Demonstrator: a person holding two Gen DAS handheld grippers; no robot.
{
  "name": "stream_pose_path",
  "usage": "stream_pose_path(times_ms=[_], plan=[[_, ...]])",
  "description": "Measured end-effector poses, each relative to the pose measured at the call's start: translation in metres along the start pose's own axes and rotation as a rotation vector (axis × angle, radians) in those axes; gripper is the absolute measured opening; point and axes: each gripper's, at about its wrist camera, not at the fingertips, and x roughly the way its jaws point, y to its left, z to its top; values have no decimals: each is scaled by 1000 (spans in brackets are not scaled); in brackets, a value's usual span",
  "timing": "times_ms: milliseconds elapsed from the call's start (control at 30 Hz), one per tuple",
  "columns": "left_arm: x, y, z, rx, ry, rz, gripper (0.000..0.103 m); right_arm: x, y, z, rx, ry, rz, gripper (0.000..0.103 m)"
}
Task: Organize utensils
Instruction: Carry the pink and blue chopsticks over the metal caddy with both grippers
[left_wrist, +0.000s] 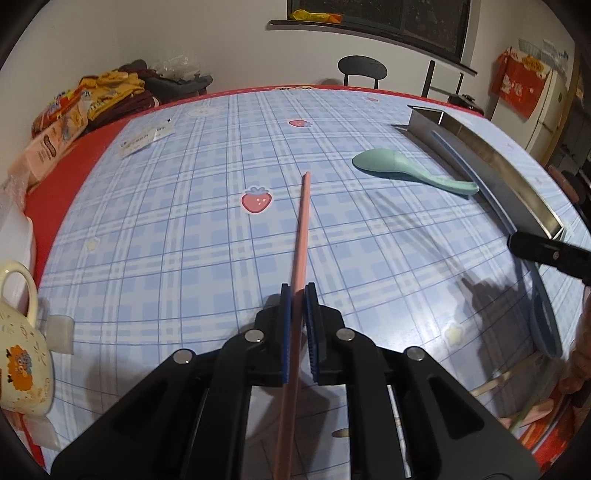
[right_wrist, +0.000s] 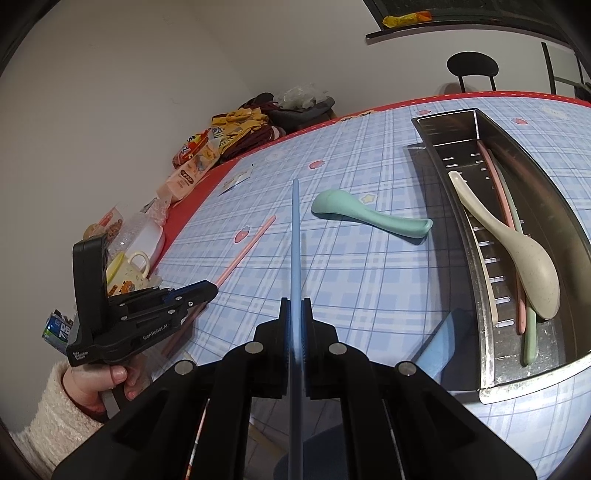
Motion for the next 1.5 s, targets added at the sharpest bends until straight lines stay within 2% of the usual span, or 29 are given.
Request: stream_pose_path(times_ms=[100, 367, 600, 967, 1167, 1500], plan=[[-1, 1, -1, 0, -5, 6, 10, 0, -1, 0, 4, -1, -2, 6], [-6, 32, -5, -168, -31, -133, 10, 0, -2, 0, 4, -3, -6, 6], [-14, 43, -9, -231, -75, -194, 10, 1, -4, 1, 11, -2, -10, 6], [-22, 48, -9, -252, -114, -196, 10, -1, -10, 1, 34, -4, -1, 6], [-34, 53, -12, -296, -144, -195, 10, -5, -11, 3, 39, -23, -4, 6], [-63, 45, -13, -440, -207, -345, 10, -10, -11, 5, 49, -40, 8, 6]])
